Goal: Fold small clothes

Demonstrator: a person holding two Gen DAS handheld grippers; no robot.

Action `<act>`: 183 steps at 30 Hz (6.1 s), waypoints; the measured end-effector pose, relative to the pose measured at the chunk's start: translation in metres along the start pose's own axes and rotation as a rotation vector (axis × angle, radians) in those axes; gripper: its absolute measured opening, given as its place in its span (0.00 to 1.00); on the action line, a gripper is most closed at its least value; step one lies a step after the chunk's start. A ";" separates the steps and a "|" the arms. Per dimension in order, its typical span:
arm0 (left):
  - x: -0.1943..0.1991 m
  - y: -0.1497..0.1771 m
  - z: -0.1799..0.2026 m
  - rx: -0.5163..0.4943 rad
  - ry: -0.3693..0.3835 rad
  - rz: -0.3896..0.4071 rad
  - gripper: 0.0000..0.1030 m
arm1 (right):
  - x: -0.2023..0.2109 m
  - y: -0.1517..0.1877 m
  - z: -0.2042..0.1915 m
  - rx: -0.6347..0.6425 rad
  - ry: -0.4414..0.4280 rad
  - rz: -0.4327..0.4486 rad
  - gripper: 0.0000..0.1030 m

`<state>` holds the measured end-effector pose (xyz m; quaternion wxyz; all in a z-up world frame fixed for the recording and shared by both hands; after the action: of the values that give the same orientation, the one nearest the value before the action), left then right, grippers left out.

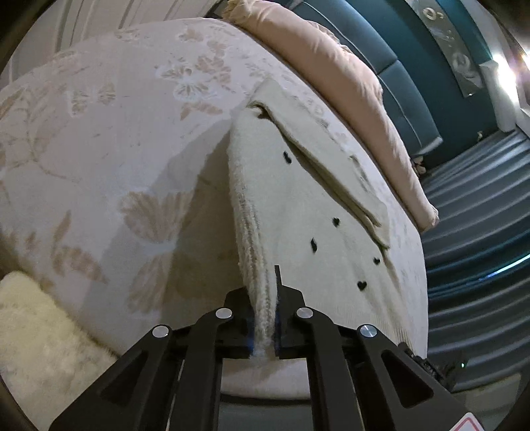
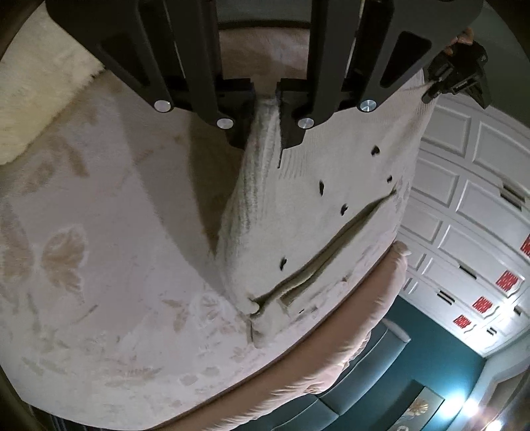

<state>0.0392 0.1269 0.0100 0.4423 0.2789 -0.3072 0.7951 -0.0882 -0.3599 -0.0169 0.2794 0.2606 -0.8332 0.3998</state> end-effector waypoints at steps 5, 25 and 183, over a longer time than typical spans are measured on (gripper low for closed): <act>0.027 0.037 -0.006 -0.046 -0.018 -0.049 0.04 | 0.033 0.022 -0.001 0.089 0.028 -0.076 0.06; 0.067 0.013 0.071 -0.264 0.034 0.023 0.05 | 0.073 -0.042 -0.026 0.331 -0.027 -0.104 0.11; -0.058 0.120 0.025 -0.407 -0.338 -0.094 0.39 | -0.004 0.051 0.011 0.212 0.450 -0.292 0.31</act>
<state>-0.0354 0.0271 -0.0444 0.4684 0.3269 -0.5168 0.6377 -0.1219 -0.3402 -0.0515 0.4832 0.3102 -0.6574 0.4880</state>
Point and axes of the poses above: each gripper's, at about its wrist camera, not at the fingertips, and x roughly against the way its jaws point, z to its right, y to its underside, the point moved 1 cm from there along -x, roughly the way its jaws point, and after that the axes turned 8 degrees about x, right-handed, at the moved point
